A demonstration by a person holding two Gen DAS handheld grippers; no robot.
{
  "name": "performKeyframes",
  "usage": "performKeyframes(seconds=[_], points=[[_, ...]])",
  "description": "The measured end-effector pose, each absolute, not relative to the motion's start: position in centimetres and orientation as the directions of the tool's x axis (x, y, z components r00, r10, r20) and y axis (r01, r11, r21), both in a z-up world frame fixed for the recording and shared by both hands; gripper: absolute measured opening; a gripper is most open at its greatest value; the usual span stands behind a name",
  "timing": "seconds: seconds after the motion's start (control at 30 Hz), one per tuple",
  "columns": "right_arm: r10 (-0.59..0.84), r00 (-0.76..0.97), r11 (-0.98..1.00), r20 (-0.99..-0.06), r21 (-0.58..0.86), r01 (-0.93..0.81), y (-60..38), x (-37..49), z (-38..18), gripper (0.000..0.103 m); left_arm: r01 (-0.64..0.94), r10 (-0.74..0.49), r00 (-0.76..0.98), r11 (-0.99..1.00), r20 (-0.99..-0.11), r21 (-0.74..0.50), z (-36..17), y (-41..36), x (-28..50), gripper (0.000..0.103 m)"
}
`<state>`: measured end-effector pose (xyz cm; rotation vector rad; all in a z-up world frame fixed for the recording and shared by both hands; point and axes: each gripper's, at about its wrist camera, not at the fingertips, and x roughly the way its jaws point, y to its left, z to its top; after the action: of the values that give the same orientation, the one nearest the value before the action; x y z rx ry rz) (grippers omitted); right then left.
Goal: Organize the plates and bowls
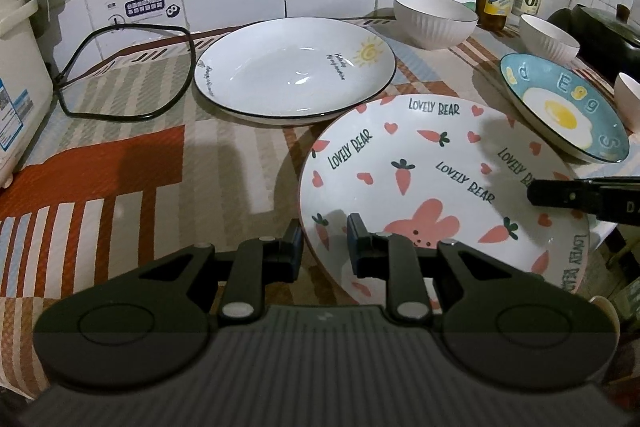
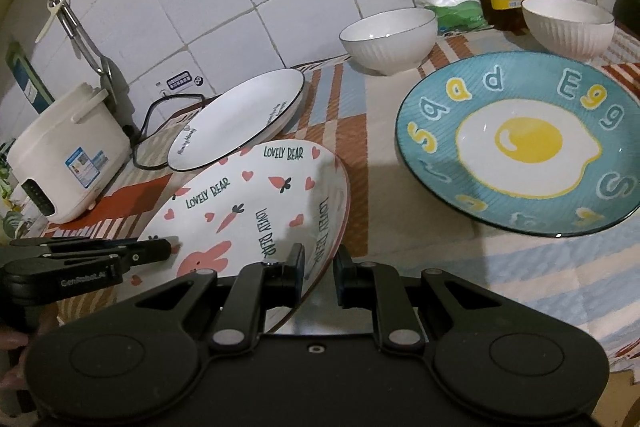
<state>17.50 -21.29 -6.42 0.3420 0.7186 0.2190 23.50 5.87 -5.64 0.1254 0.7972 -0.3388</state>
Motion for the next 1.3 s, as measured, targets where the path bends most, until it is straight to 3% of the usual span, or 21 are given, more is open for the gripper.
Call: performKeyframes(seconds=[0.33, 0.4, 0.5, 0.57, 0.93, 1.03, 1.3], points=[[0.29, 0.742, 0.939, -0.605, 0.329, -0.1, -21.0, 17.3, -7.0, 0.02, 0.354, -0.251, 0.658, 0.935, -0.709, -0.003, -6.2, 5.7, 23.2, 0.021], [0.293, 0.737, 0.942, -0.609, 0.315, -0.114, -20.8, 17.3, -7.0, 0.025, 0.347, -0.249, 0.66, 0.938, -0.709, -0.006, -6.2, 5.7, 23.2, 0.022], [0.299, 0.716, 0.948, -0.631, 0.28, -0.15, -20.2, 16.9, -6.7, 0.036, 0.364, -0.25, 0.639, 0.931, -0.727, 0.0, -5.7, 5.5, 22.9, 0.037], [0.302, 0.716, 0.949, -0.629, 0.27, -0.162, -20.4, 16.2, -6.0, 0.042, 0.383, -0.276, 0.643, 0.923, -0.714, -0.011, -4.6, 5.5, 22.0, 0.053], [0.328, 0.777, 0.942, -0.537, 0.249, -0.226, -25.1, 9.9, -0.2, 0.056, 0.508, -0.321, 0.733, 0.845, -0.6, 0.168, 2.3, 2.1, 14.0, 0.077], [0.312, 0.794, 0.948, -0.522, 0.218, -0.23, -26.2, 8.1, 1.0, 0.062, 0.54, -0.344, 0.738, 0.818, -0.581, 0.201, 3.7, 0.7, 12.1, 0.079], [0.214, 0.861, 0.977, -0.461, 0.093, -0.192, -29.6, 3.4, 2.8, 0.073, 0.618, -0.44, 0.727, 0.755, -0.526, 0.222, 5.7, -3.0, 8.7, 0.092]])
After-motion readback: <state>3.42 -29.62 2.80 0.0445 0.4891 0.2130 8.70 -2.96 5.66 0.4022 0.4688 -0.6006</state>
